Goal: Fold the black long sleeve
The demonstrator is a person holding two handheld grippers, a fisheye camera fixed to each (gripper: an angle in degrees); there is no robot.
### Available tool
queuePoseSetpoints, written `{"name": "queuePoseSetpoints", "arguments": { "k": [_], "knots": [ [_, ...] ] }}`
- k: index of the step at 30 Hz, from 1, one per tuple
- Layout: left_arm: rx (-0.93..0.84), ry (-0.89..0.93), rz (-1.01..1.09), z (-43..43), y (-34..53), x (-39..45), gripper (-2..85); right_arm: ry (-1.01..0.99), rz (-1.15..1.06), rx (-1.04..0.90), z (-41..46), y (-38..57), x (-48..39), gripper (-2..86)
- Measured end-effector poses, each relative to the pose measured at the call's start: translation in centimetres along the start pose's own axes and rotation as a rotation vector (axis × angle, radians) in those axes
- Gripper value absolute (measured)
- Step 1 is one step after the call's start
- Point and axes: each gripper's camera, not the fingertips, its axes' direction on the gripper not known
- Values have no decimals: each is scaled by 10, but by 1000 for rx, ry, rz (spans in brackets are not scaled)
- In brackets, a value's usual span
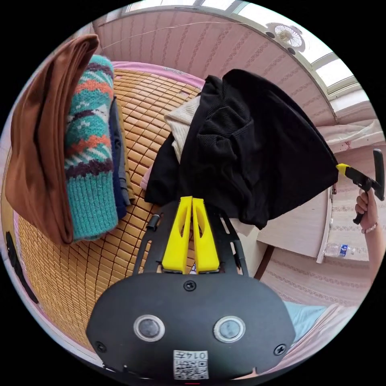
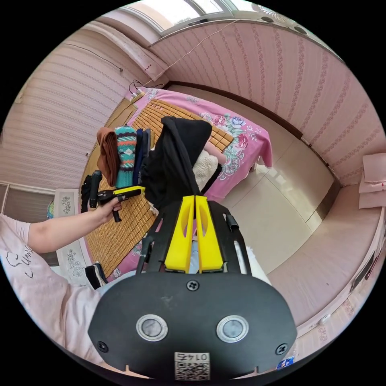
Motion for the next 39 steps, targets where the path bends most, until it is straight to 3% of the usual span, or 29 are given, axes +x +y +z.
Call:
{"name": "queuePoseSetpoints", "arguments": {
  "k": [7,12,16,19,30,33,39],
  "knots": [
    [105,-46,1,-51,24,-12,3,-25,-66,105,-71,27,-21,0],
    [68,21,-30,-28,19,-21,99,-44,-53,77,-59,48,-24,-1],
    [-73,-19,-7,-13,18,-20,12,-50,-49,55,-52,68,-29,-1],
    [-54,-33,29,-37,29,-20,-3,-56,-59,71,-63,78,-32,-1],
    [526,179,142,-332,145,6,-10,-220,-273,407,-182,100,-97,-2],
    [681,169,136,-419,207,4,-10,-316,-406,508,-221,112,-132,-2],
    [860,110,-102,-557,407,-38,-10,-573,-579,566,-247,132,-198,-3]
  ]
}}
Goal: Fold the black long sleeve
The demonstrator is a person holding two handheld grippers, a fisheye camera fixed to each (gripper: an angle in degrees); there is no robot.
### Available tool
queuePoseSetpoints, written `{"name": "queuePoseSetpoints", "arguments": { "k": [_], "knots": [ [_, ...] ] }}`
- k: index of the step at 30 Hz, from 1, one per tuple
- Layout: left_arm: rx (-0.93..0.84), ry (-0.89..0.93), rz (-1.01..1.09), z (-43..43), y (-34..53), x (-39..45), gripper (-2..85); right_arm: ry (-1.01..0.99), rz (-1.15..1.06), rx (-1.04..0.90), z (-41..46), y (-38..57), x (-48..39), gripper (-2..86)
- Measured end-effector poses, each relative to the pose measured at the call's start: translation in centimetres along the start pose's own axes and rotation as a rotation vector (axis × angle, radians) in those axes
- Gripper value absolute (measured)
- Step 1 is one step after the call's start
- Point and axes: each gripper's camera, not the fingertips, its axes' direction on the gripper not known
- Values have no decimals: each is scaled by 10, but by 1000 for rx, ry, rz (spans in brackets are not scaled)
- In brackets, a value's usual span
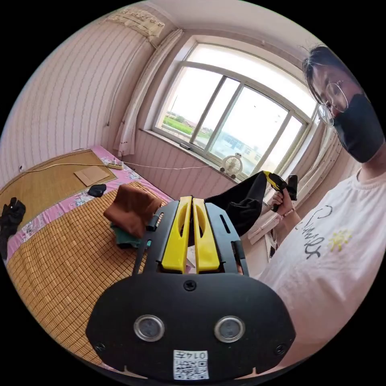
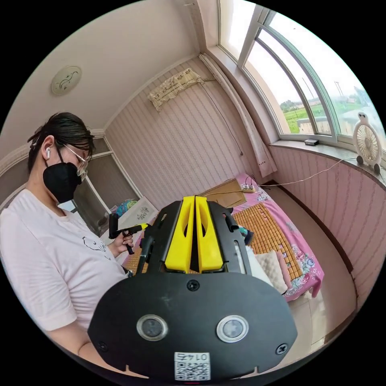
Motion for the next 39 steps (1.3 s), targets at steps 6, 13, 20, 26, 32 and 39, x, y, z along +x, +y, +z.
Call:
{"name": "queuePoseSetpoints", "arguments": {
  "k": [6,13,20,26,32,39],
  "knots": [
    [259,-337,-134,-244,82,-6,-10,-199,-14,-61,98,4,-69,-3],
    [451,-493,-174,-446,175,-31,-10,-293,-68,-163,242,52,-206,-3],
    [550,-414,-72,-588,224,-43,-10,-316,-124,-233,309,101,-310,-4],
    [610,-395,-28,-670,212,-35,-10,-421,-234,-189,298,73,-355,-4],
    [420,-551,-78,-686,171,2,-10,-357,-289,-263,311,33,-383,-4],
    [394,-625,-247,-634,156,-77,-10,-280,-145,-321,403,29,-318,-4]
  ]
}}
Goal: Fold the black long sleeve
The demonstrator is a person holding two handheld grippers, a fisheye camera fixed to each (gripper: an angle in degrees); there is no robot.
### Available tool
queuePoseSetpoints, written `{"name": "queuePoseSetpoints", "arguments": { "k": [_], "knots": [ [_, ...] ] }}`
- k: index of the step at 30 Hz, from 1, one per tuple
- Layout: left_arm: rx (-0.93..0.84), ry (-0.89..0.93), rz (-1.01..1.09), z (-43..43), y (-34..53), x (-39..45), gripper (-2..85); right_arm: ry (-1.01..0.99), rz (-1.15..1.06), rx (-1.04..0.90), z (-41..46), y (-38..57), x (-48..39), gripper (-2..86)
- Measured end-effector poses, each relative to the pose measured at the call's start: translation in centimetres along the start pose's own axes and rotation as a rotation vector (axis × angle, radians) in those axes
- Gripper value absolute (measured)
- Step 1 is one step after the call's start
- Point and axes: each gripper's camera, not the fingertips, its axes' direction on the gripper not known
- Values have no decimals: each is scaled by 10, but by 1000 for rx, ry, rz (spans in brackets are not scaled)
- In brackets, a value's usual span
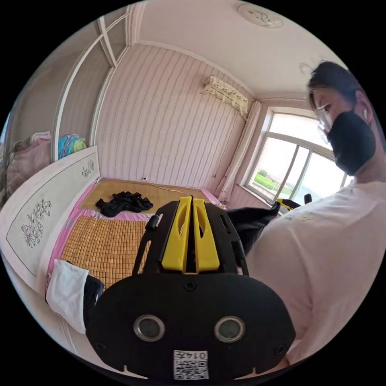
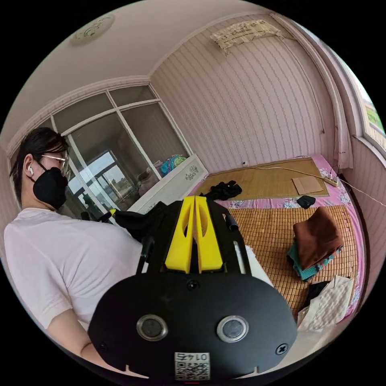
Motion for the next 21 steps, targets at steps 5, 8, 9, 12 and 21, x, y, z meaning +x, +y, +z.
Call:
{"name": "queuePoseSetpoints", "arguments": {
  "k": [5,8,9,12,21],
  "knots": [
    [-52,124,-249,147,20,-75,-10,-130,184,8,106,-11,119,-5],
    [-184,65,-277,194,26,-77,-10,-72,179,-199,191,-12,138,-4],
    [-211,55,-282,200,28,-76,-10,-65,171,-279,225,-6,142,-4],
    [-326,0,-298,219,40,-73,-10,-46,203,-475,299,22,160,-3],
    [-292,93,-241,151,18,-40,-10,-144,517,-729,433,107,219,83]
  ]
}}
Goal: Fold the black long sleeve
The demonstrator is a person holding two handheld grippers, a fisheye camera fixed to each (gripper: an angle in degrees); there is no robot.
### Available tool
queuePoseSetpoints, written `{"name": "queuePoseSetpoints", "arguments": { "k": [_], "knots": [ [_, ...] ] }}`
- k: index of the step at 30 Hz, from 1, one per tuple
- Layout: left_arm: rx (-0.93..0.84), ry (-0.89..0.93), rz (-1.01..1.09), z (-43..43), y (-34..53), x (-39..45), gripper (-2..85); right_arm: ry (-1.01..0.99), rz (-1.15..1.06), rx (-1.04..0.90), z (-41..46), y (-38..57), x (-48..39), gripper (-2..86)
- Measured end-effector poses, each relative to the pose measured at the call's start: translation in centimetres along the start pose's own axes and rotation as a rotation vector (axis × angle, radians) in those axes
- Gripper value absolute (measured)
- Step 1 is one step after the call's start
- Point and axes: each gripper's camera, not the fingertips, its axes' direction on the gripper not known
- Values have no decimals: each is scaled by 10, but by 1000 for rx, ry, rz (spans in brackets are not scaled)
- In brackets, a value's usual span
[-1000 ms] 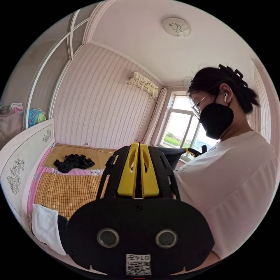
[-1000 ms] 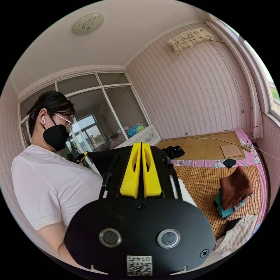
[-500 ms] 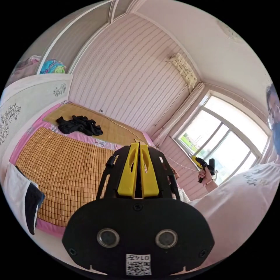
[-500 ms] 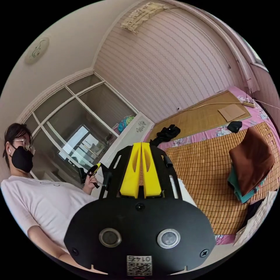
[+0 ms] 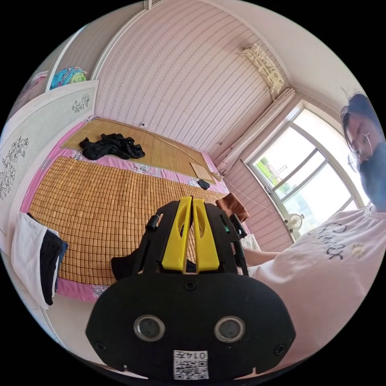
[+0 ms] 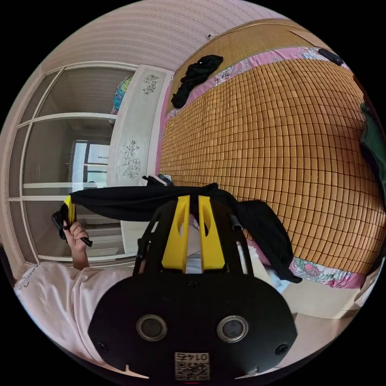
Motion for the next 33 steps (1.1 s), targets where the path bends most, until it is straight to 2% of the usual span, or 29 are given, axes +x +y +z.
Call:
{"name": "queuePoseSetpoints", "arguments": {
  "k": [3,6,9,12,14,18,20,23,27,31,33],
  "knots": [
    [49,10,14,-27,-2,16,-10,-40,118,-94,32,-8,28,126],
    [85,8,34,-46,-6,28,-10,-153,278,-156,53,-5,58,123],
    [88,6,52,-57,-7,38,-10,-187,324,-151,62,-2,71,122],
    [67,-4,61,-63,-6,46,-10,-289,260,-143,69,-3,62,129],
    [60,-12,66,-69,-4,52,-10,-253,186,-145,72,-6,47,128],
    [76,-12,76,-84,0,60,-10,-101,65,-210,86,-9,24,27],
    [90,-61,93,-97,3,64,-10,-74,42,-181,77,-4,17,13],
    [117,-128,88,-117,8,59,-10,-99,-7,-49,23,11,2,3],
    [163,-143,71,-134,15,46,-10,-60,-142,280,-112,44,-42,-1],
    [280,-34,51,-148,18,35,-10,75,-340,525,-225,86,-118,-2],
    [338,32,57,-156,18,34,-10,119,-427,611,-255,110,-151,-2]
  ]
}}
